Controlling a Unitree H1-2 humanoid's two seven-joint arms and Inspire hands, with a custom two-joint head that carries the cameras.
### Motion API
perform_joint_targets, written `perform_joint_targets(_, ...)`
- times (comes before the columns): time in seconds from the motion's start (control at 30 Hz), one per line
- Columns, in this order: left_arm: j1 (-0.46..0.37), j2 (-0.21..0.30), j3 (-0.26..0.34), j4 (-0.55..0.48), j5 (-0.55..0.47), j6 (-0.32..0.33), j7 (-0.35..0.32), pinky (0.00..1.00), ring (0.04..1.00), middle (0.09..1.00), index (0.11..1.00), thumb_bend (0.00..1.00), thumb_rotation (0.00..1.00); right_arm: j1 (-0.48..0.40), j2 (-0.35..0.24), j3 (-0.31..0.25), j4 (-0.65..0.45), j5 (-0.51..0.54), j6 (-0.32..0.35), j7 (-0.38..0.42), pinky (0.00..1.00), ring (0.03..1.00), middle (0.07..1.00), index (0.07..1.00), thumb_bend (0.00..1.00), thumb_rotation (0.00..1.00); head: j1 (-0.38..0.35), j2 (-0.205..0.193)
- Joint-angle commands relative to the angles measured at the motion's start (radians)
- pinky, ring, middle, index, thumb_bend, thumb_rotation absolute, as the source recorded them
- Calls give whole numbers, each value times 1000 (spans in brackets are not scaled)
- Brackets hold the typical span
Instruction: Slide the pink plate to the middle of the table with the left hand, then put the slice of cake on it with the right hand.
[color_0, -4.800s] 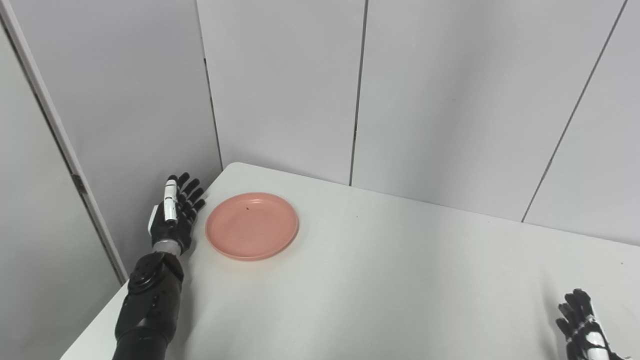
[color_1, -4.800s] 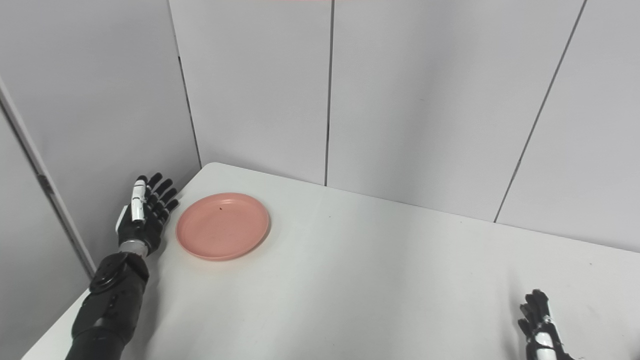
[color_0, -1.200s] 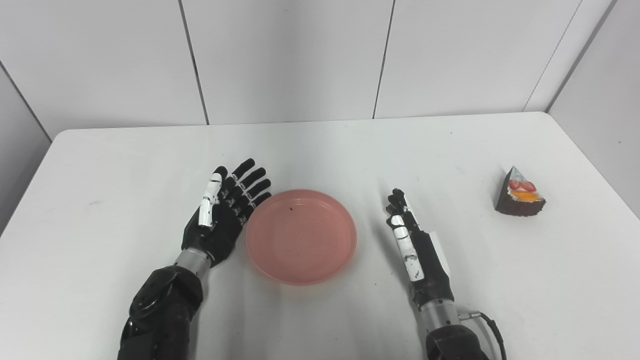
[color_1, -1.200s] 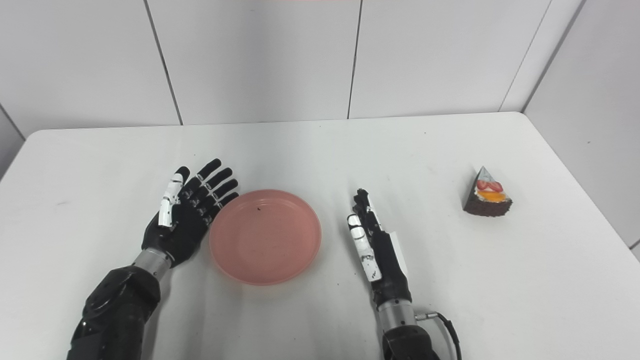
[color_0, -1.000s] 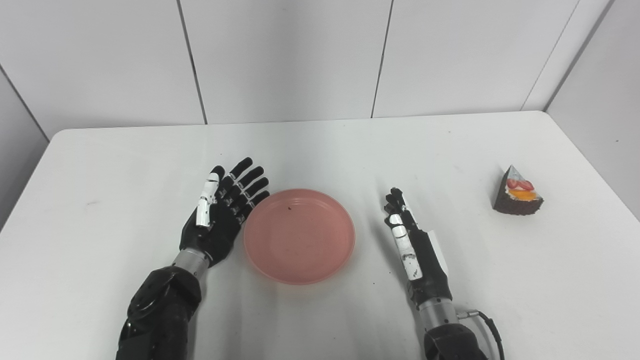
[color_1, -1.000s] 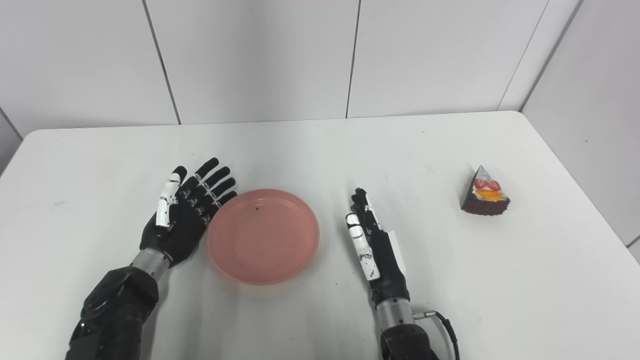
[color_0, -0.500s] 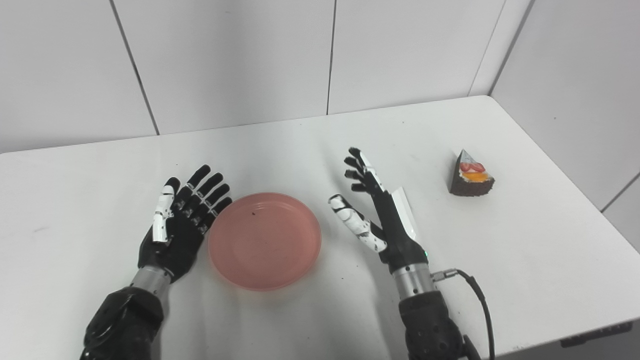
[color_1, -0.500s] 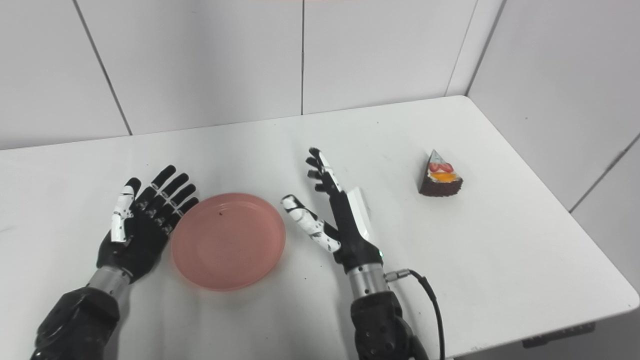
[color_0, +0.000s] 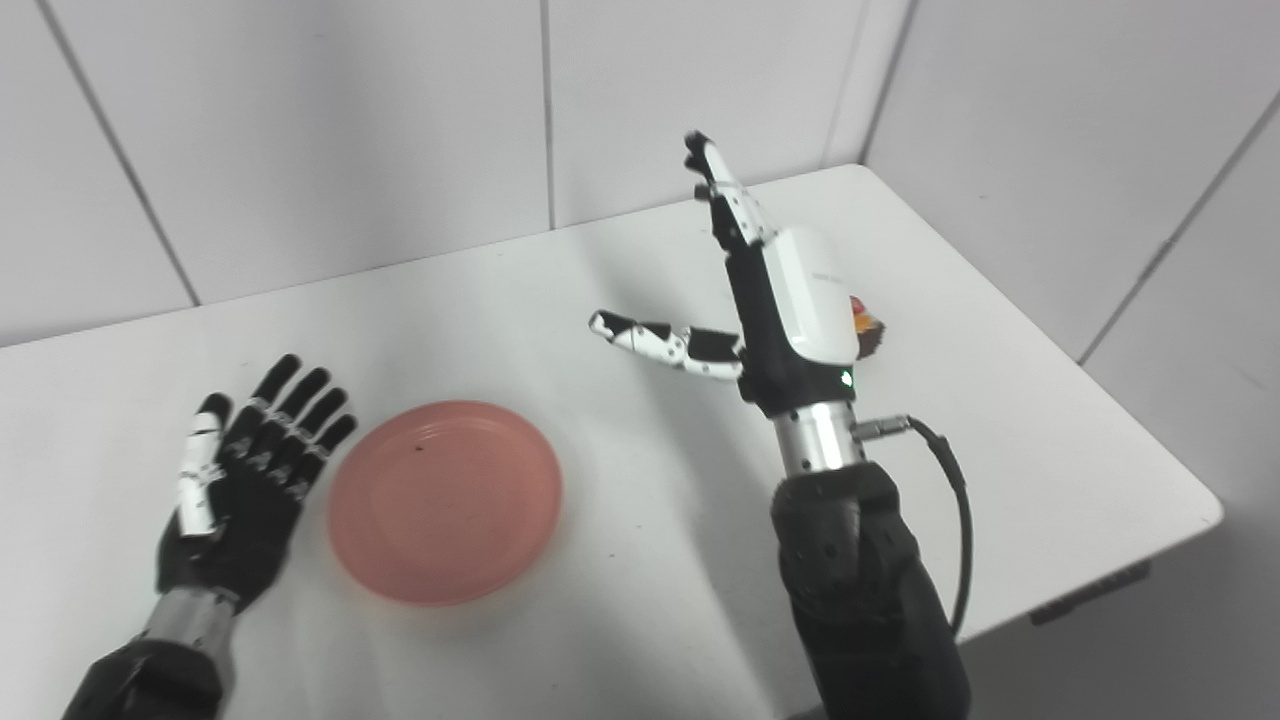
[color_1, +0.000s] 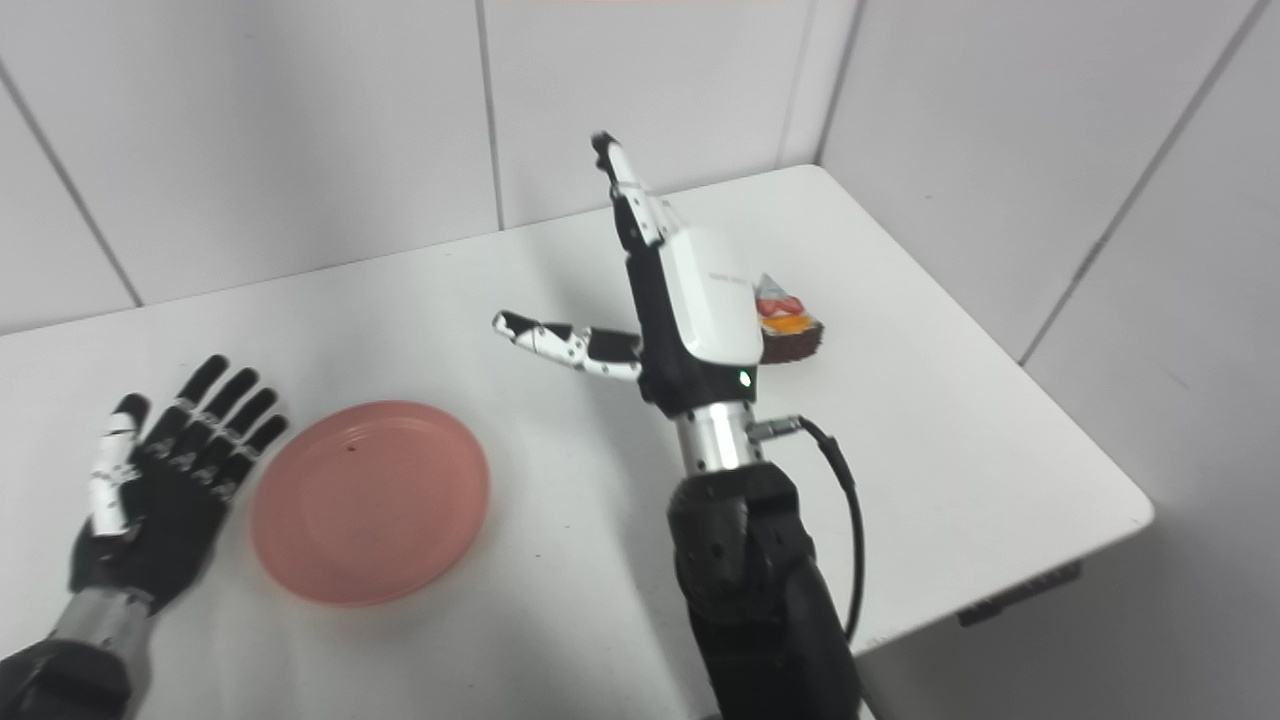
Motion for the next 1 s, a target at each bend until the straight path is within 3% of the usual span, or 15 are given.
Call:
perform_joint_targets(0.0, 25, 29, 3, 57, 21, 23, 13, 884, 887, 884, 871, 399, 1000, -44, -8, -32, -40, -70, 59, 30, 517, 710, 905, 959, 961, 600, -11, -7)
perform_joint_targets(0.07, 23, 32, 6, 67, 18, 20, 7, 885, 887, 885, 872, 400, 1000, -57, -9, -54, -45, -106, 91, 58, 472, 678, 905, 963, 963, 609, -19, -10)
perform_joint_targets(0.17, 19, 34, 16, 78, 8, 31, 7, 885, 883, 881, 868, 401, 1000, -71, -19, -85, -43, -147, 126, 93, 510, 745, 935, 975, 958, 608, -31, -14)
perform_joint_targets(0.33, 9, 42, 25, 111, 5, 20, -1, 877, 872, 869, 862, 397, 1000, -84, -51, -133, -9, -193, 166, 127, 538, 760, 940, 981, 957, 623, -56, -25)
perform_joint_targets(0.67, -4, 49, 42, 153, -12, 22, -17, 863, 861, 861, 853, 388, 1000, -91, -77, -214, 67, -226, 193, 133, 658, 846, 949, 975, 955, 644, -70, -37)
perform_joint_targets(0.97, -1, 44, 47, 150, -15, 33, -8, 868, 860, 860, 852, 382, 1000, -115, -107, -284, 164, -257, 194, 147, 659, 856, 964, 1000, 992, 659, -75, -51)
